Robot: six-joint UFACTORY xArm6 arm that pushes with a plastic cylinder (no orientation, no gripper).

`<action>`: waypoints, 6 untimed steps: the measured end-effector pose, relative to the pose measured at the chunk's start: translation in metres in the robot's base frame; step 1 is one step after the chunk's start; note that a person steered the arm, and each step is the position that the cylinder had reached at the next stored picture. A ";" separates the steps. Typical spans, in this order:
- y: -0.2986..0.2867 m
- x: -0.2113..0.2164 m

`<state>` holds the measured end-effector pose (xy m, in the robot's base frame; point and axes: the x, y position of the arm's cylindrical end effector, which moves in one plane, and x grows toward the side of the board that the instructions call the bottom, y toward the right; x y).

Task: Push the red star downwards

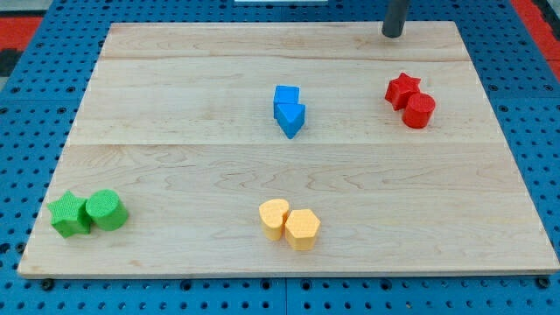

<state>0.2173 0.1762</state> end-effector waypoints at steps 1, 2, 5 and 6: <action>0.000 0.000; 0.001 0.000; -0.005 0.068; -0.005 0.080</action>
